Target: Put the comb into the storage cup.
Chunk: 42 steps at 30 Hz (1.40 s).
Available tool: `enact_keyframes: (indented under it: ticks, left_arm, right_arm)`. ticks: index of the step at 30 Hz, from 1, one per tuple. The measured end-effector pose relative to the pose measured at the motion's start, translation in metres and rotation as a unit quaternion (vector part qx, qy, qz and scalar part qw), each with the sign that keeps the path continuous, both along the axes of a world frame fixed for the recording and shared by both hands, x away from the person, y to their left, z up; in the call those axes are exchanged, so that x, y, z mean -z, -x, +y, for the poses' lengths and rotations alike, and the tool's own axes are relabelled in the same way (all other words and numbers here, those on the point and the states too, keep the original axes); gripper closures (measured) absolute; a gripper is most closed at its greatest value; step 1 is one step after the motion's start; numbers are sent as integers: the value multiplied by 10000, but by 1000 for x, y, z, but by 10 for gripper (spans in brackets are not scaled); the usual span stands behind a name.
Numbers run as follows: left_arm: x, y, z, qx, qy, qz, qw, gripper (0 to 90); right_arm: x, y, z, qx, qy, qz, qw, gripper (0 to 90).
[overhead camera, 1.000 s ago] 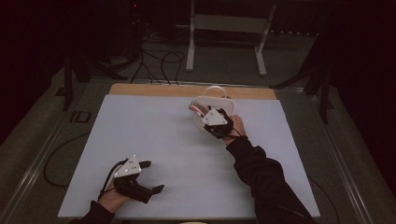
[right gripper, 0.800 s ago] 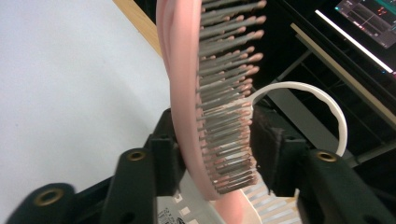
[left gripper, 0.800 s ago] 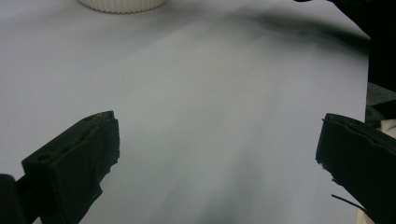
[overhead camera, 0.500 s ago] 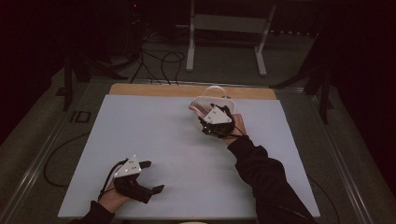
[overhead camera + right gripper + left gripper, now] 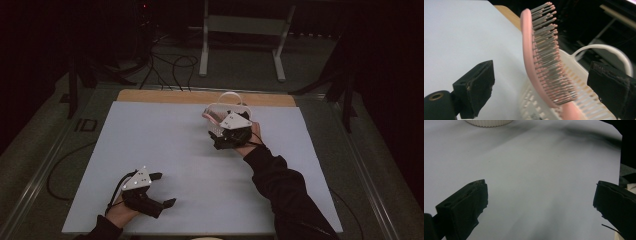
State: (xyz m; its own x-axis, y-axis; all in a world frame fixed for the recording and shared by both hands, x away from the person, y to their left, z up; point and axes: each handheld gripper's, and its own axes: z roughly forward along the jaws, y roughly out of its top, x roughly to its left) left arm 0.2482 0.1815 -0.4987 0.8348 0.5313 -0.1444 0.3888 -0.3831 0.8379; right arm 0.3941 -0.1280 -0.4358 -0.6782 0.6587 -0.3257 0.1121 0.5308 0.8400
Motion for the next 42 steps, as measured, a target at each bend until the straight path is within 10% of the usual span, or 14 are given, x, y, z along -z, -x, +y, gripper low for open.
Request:
enact_keyframes:
  ticks: [13,42]
  left_arm:
    - [0,1,0,26,70,-17,10000,0]
    - [-3,4,2,88,42,-113,9999,0]
  right_arm:
    - [-9,-8,-13,-153,-608,810,9947,76]
    - [-20,4,-34,-298,-858,941,9914,87]
